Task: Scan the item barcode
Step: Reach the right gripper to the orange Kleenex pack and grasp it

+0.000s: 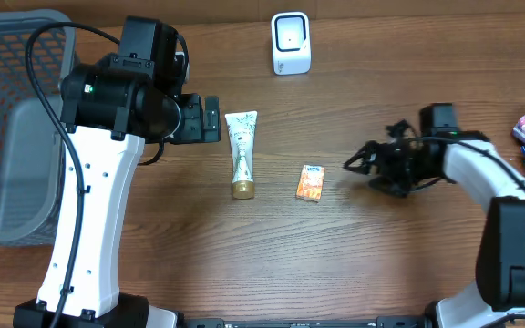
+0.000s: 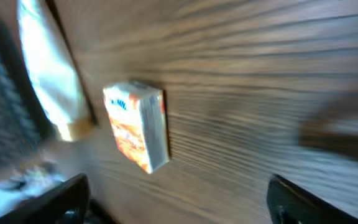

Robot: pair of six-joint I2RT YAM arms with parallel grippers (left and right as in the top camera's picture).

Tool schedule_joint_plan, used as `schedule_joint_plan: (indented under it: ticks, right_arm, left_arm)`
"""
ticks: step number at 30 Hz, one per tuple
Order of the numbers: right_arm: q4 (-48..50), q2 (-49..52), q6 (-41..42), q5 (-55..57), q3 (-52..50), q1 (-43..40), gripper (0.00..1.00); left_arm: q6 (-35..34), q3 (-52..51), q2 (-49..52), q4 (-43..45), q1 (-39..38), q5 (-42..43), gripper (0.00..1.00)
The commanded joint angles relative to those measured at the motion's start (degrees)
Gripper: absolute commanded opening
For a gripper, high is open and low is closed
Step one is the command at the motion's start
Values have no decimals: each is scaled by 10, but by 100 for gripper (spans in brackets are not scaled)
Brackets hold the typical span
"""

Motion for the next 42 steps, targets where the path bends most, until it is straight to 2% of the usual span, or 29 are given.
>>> schedule_joint_plan:
  ticks: [1, 6, 9, 13, 20, 26, 29, 31, 34, 36, 39, 42]
  right_arm:
    - [6, -14, -28, 93, 10, 91, 93]
    - [40, -8, 44, 214, 10, 200, 93]
    - [55, -8, 52, 211, 13, 208, 90]
    - [94, -4, 47, 216, 12, 212, 75]
    - [133, 61, 57, 262, 12, 241, 73]
    - [115, 63, 70, 267, 14, 240, 29]
    - [78, 63, 70, 266, 33, 232, 19]
    - [47, 63, 70, 261, 56, 225, 8]
    - [-20, 63, 50, 207, 118, 205, 4]
    - [-58, 63, 3, 88, 165, 178, 4]
    - [-52, 63, -28, -63, 189, 144, 4]
    - [-3, 63, -37, -223, 189, 102, 3]
  left_arm:
    - [-8, 0, 1, 1, 2, -7, 100]
    - [-8, 0, 1, 1, 2, -7, 100]
    - [-8, 0, 1, 1, 2, -7, 100]
    - [-8, 0, 1, 1, 2, -7, 100]
    - [-8, 0, 1, 1, 2, -7, 100]
    - [-8, 0, 1, 1, 2, -7, 100]
    - [-8, 0, 1, 1, 2, -7, 100]
    - [-8, 0, 1, 1, 2, -7, 100]
    - [-8, 0, 1, 1, 2, -7, 100]
    - [-8, 0, 1, 1, 2, -7, 100]
    - [-8, 0, 1, 1, 2, -7, 100]
    - [-8, 0, 1, 1, 2, -7, 100]
